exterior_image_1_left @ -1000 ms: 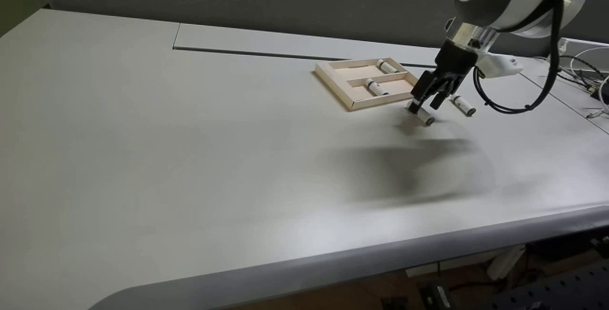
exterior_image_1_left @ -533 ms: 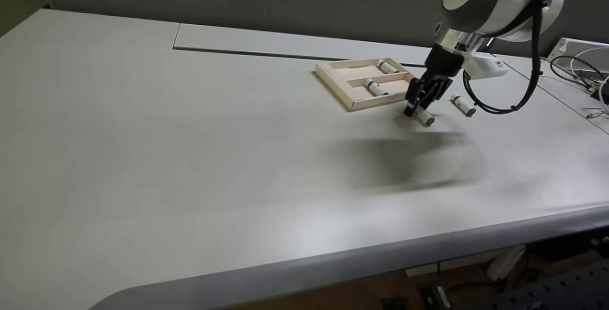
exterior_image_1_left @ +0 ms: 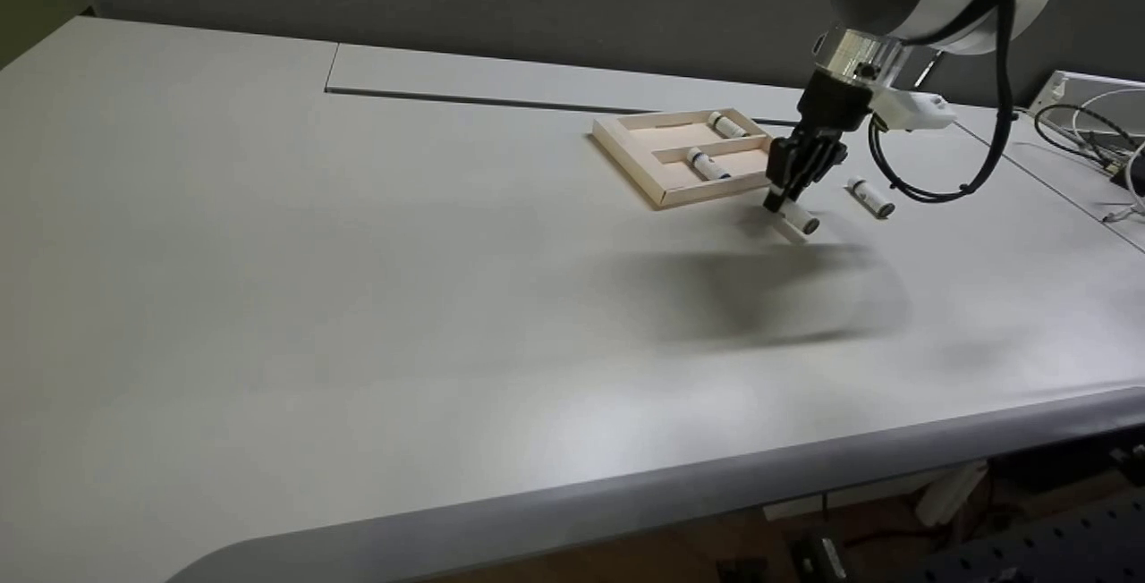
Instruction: Put the bottle in the lower half of the box
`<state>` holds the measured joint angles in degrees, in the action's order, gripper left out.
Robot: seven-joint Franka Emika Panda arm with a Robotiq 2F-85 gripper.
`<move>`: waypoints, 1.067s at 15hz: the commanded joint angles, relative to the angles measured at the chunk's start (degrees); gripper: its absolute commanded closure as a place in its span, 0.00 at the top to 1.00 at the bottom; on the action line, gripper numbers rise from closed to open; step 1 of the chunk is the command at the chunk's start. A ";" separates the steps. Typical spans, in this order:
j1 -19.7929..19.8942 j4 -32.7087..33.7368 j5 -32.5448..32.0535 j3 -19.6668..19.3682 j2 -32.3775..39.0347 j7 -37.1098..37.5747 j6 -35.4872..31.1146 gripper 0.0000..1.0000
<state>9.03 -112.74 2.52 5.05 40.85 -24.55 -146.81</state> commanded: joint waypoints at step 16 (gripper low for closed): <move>-0.29 16.84 -1.57 -4.31 1.72 4.53 8.23 0.07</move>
<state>9.39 -100.66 2.09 1.30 39.31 -23.01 -138.90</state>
